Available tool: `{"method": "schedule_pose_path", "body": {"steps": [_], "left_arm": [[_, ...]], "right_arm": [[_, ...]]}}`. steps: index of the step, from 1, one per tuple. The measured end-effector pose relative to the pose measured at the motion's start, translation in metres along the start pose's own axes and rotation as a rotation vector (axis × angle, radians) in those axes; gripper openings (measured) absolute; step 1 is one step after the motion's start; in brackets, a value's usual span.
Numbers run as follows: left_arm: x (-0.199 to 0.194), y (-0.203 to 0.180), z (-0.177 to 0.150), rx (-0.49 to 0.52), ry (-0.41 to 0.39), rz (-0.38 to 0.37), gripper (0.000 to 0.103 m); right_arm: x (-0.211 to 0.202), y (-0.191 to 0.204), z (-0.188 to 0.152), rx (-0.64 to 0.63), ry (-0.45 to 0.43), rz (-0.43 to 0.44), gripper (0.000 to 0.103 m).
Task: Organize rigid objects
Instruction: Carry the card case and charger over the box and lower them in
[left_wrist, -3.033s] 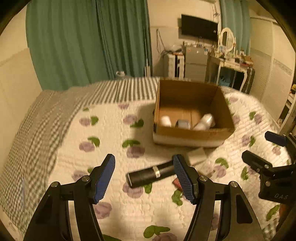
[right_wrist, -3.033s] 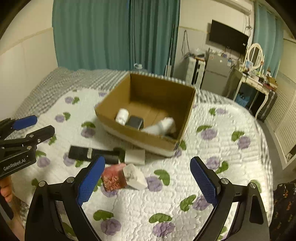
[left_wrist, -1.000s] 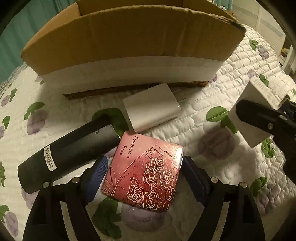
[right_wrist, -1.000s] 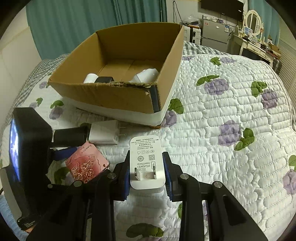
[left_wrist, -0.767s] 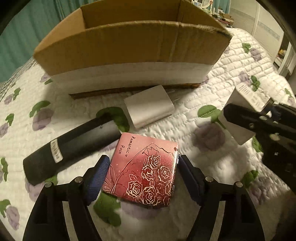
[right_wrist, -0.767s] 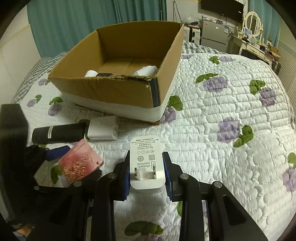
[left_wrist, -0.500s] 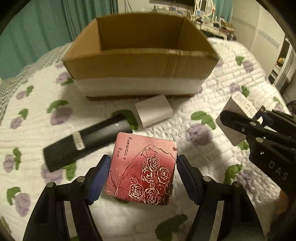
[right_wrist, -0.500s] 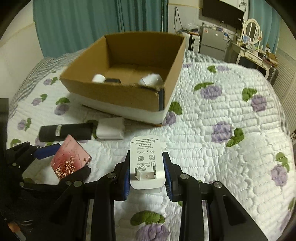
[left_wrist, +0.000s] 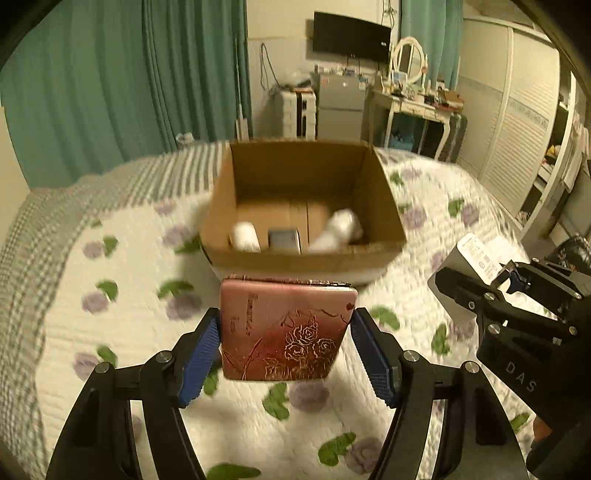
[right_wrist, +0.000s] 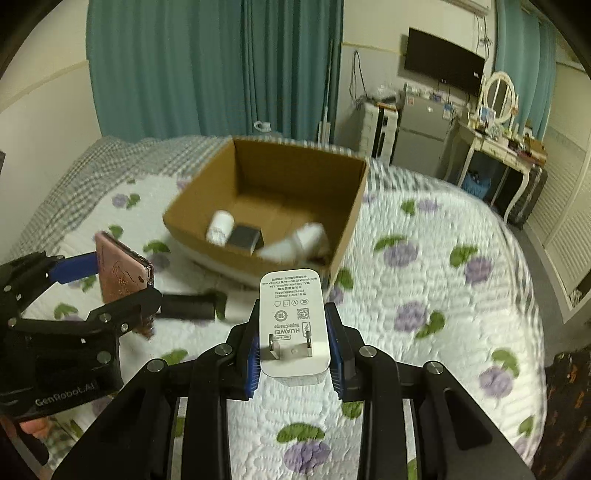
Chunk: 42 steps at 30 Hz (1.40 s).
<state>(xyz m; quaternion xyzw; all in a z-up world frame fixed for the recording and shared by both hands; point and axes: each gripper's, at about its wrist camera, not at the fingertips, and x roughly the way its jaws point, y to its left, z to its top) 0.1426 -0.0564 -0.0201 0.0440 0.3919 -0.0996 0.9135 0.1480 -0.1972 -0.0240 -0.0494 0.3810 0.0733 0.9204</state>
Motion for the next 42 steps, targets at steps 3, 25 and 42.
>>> {"method": "schedule_pose_path", "body": {"steps": [3, 25, 42], "left_arm": [[-0.005, 0.006, 0.021, -0.008, -0.033, 0.018, 0.071], [0.128, 0.013, 0.14, 0.082, -0.059, 0.028, 0.07], [0.155, 0.017, 0.131, 0.105, -0.034, 0.045, 0.073]], "right_arm": [[-0.006, -0.001, 0.023, -0.02, -0.034, -0.001, 0.029], [0.12, -0.059, 0.148, 0.003, -0.097, 0.017, 0.029], [0.152, -0.056, 0.146, -0.022, -0.071, 0.012, 0.029]]}}
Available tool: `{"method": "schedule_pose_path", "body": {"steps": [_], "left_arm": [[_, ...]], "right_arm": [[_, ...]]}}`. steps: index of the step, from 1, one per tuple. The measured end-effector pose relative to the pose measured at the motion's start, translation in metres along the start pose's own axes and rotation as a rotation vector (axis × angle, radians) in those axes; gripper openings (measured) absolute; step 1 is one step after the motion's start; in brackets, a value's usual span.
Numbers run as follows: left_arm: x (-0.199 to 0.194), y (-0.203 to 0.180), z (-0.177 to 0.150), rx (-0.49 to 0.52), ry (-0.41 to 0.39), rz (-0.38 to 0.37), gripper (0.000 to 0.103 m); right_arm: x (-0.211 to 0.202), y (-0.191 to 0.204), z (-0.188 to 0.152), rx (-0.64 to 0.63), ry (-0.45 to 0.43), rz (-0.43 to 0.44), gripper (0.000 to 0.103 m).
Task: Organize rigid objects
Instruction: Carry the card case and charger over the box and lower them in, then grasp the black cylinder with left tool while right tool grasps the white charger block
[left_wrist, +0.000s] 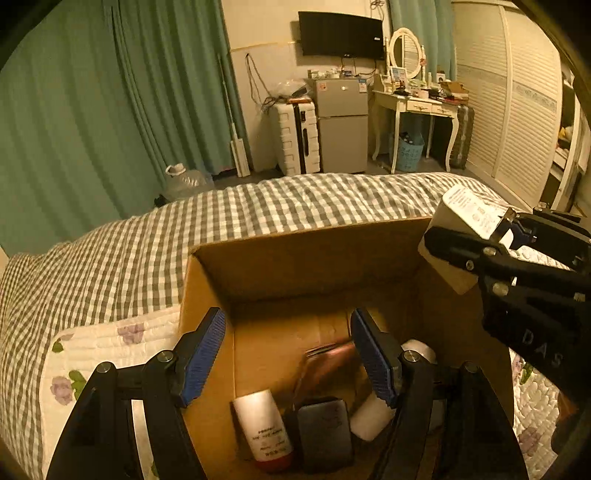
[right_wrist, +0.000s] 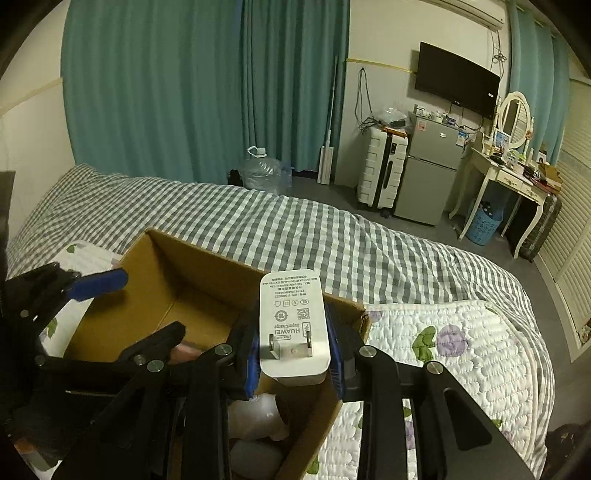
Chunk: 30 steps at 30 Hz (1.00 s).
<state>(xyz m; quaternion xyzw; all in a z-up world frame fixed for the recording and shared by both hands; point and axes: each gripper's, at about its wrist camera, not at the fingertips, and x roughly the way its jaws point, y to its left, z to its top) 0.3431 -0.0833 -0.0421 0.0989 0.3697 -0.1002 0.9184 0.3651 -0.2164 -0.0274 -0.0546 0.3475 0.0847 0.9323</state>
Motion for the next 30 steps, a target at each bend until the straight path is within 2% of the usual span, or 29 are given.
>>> {"method": "schedule_pose_path", "body": {"steps": [9, 10, 12, 14, 17, 20, 27, 30], "left_arm": [[-0.031, 0.022, -0.01, -0.041, -0.02, -0.022, 0.073], [-0.035, 0.024, -0.01, -0.043, -0.022, -0.019, 0.073], [-0.048, 0.031, -0.012, -0.05, -0.031, -0.012, 0.073], [-0.058, 0.036, -0.013, -0.054, -0.036, -0.007, 0.073], [-0.081, 0.047, -0.019, -0.066, -0.06, 0.0, 0.073], [-0.099, 0.054, -0.026, -0.09, -0.063, 0.004, 0.074], [-0.128, 0.073, -0.063, -0.117, -0.049, 0.042, 0.074], [-0.131, 0.078, -0.083, -0.12, -0.034, 0.054, 0.074]], "right_arm": [[-0.004, 0.018, 0.0, -0.003, -0.002, 0.006, 0.031], [-0.01, 0.021, 0.0, -0.003, -0.018, -0.002, 0.034], [-0.023, 0.026, 0.002, 0.002, -0.042, -0.012, 0.065], [-0.04, 0.031, 0.002, 0.01, -0.069, 0.0, 0.066], [-0.064, 0.038, -0.005, 0.01, -0.059, -0.001, 0.067], [-0.085, 0.044, -0.017, 0.004, -0.044, -0.021, 0.075], [-0.128, 0.047, -0.058, 0.04, -0.023, -0.022, 0.08], [-0.131, 0.047, -0.079, 0.069, 0.009, -0.01, 0.08]]}}
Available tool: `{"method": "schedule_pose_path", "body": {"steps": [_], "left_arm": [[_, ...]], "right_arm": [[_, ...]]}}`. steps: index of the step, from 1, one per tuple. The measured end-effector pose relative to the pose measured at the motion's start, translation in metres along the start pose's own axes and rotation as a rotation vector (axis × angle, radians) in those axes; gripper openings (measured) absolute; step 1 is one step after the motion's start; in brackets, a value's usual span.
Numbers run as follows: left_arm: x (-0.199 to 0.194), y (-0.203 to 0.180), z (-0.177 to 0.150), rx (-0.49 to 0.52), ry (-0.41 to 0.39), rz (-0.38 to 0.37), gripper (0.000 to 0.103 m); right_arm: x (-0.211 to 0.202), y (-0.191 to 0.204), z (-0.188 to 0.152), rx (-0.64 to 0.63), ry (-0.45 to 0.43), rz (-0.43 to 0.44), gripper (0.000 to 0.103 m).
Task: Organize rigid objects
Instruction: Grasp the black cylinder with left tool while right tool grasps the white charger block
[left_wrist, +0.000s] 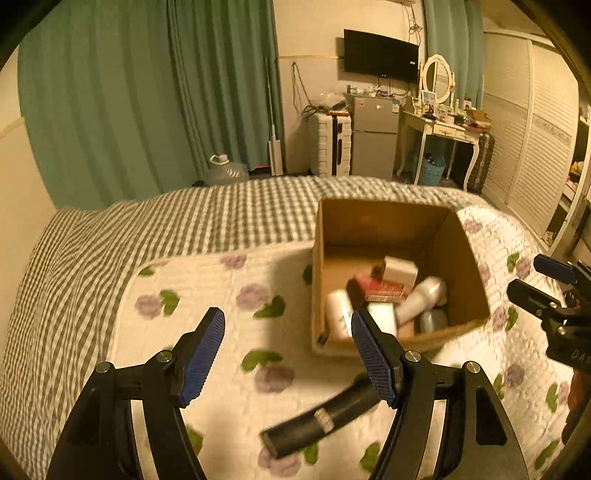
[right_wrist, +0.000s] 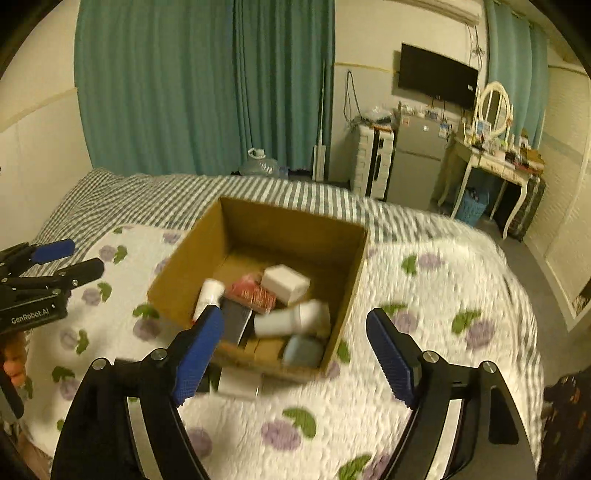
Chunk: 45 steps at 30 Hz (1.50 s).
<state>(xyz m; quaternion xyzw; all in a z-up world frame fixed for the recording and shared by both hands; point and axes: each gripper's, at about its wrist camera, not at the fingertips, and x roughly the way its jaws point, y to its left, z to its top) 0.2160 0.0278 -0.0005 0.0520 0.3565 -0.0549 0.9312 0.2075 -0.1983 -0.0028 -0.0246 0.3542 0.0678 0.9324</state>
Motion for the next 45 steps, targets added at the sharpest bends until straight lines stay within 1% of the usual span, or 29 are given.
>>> {"method": "schedule_pose_path", "body": {"steps": [4, 8, 13, 17, 18, 19, 22, 24, 25, 28, 30, 31, 32, 35, 39, 42, 45], "left_arm": [[0.01, 0.007, -0.027, 0.001, 0.048, 0.004, 0.074], [0.032, 0.004, -0.054, 0.017, 0.116, 0.005, 0.074], [0.068, -0.01, -0.088, 0.085, 0.199, -0.02, 0.074], [0.099, -0.026, -0.113, 0.15, 0.288, -0.047, 0.074], [0.103, -0.029, -0.117, 0.158, 0.295, -0.065, 0.075], [0.104, -0.033, -0.12, 0.179, 0.289, -0.061, 0.076], [0.111, -0.053, -0.128, 0.303, 0.283, -0.029, 0.079], [0.116, -0.062, -0.13, 0.35, 0.285, -0.007, 0.079], [0.117, -0.064, -0.13, 0.35, 0.284, -0.007, 0.079], [0.115, -0.062, -0.129, 0.326, 0.287, -0.032, 0.074], [0.109, -0.06, -0.128, 0.319, 0.281, -0.046, 0.066], [0.105, -0.059, -0.128, 0.313, 0.277, -0.044, 0.058], [0.098, -0.056, -0.129, 0.296, 0.281, -0.055, 0.052], [0.082, -0.049, -0.131, 0.253, 0.284, -0.089, 0.043], [0.061, -0.031, -0.131, 0.157, 0.276, -0.1, 0.041], [0.054, -0.019, -0.126, 0.087, 0.267, -0.104, 0.041], [0.049, -0.012, -0.123, 0.056, 0.265, -0.096, 0.04]], "right_arm": [[0.011, 0.005, -0.025, 0.01, 0.041, 0.009, 0.08], [0.033, 0.007, -0.05, 0.006, 0.08, 0.019, 0.08], [0.067, 0.007, -0.081, 0.02, 0.138, 0.041, 0.08], [0.087, 0.003, -0.096, 0.02, 0.183, 0.034, 0.08], [0.09, 0.002, -0.096, 0.026, 0.19, 0.035, 0.08], [0.092, 0.0, -0.097, 0.034, 0.193, 0.036, 0.08], [0.098, -0.003, -0.096, 0.049, 0.203, 0.042, 0.08], [0.101, -0.002, -0.096, 0.05, 0.21, 0.041, 0.08], [0.102, -0.001, -0.096, 0.046, 0.212, 0.039, 0.08], [0.106, 0.005, -0.096, 0.031, 0.219, 0.034, 0.08], [0.108, 0.009, -0.097, 0.026, 0.221, 0.036, 0.08], [0.108, 0.01, -0.098, 0.023, 0.22, 0.036, 0.08], [0.109, 0.011, -0.097, 0.021, 0.219, 0.033, 0.08], [0.11, 0.015, -0.097, 0.02, 0.215, 0.038, 0.08], [0.118, 0.027, -0.097, 0.007, 0.224, 0.058, 0.08], [0.125, 0.039, -0.094, -0.012, 0.227, 0.078, 0.08], [0.14, 0.053, -0.092, -0.03, 0.242, 0.083, 0.08]]}}
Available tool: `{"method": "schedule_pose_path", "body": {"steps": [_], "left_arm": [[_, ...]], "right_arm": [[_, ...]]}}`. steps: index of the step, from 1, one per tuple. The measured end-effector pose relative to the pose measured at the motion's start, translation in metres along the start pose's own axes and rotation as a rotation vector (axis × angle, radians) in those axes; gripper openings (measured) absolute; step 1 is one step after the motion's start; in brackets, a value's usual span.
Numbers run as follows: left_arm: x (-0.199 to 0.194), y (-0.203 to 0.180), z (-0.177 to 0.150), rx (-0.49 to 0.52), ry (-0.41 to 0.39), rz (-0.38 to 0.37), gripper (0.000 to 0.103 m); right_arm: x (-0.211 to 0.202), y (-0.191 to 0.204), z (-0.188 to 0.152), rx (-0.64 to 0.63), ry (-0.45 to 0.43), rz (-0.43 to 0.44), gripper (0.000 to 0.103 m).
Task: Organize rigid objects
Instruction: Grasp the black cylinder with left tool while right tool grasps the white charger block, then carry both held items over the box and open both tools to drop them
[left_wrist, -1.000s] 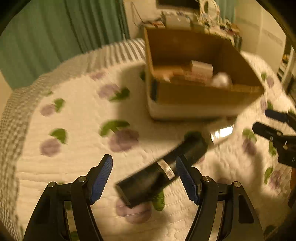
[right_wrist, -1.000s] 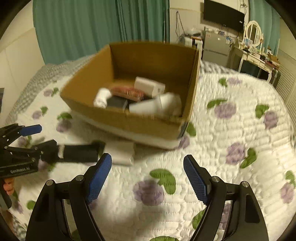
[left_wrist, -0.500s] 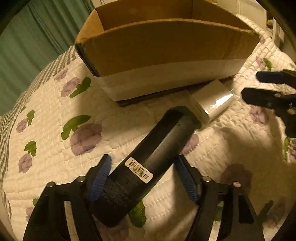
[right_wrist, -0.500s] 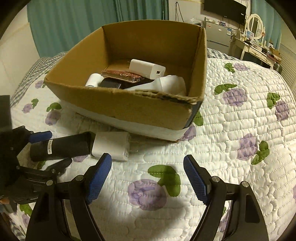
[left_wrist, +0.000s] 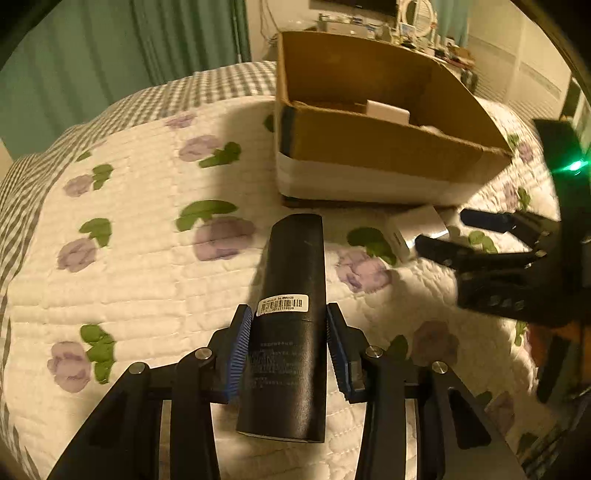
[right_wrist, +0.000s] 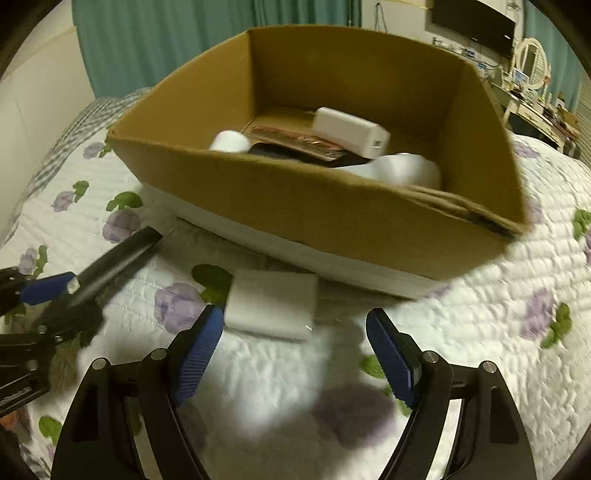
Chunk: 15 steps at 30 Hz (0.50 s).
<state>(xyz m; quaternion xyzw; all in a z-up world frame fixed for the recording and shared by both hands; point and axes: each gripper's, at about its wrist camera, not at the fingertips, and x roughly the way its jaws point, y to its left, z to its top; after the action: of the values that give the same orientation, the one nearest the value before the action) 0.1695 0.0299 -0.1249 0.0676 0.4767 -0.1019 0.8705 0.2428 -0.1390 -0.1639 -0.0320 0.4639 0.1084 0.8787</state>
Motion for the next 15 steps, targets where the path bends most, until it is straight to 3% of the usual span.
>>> {"method": "schedule_pose_path", "body": {"steps": [8, 10, 15], "left_arm": [[0.022, -0.004, -0.001, -0.019, 0.085, -0.031, 0.04], [0.03, -0.005, -0.004, -0.009, 0.096, -0.013, 0.04], [0.027, -0.003, -0.001, -0.037, 0.101, -0.027, 0.04]], "right_arm": [[0.032, 0.013, 0.008, -0.006, 0.056, -0.058, 0.079], [0.033, 0.017, 0.007, -0.032, 0.054, -0.1, 0.071], [0.022, 0.017, 0.0, -0.042, 0.043, -0.091, 0.07]]}}
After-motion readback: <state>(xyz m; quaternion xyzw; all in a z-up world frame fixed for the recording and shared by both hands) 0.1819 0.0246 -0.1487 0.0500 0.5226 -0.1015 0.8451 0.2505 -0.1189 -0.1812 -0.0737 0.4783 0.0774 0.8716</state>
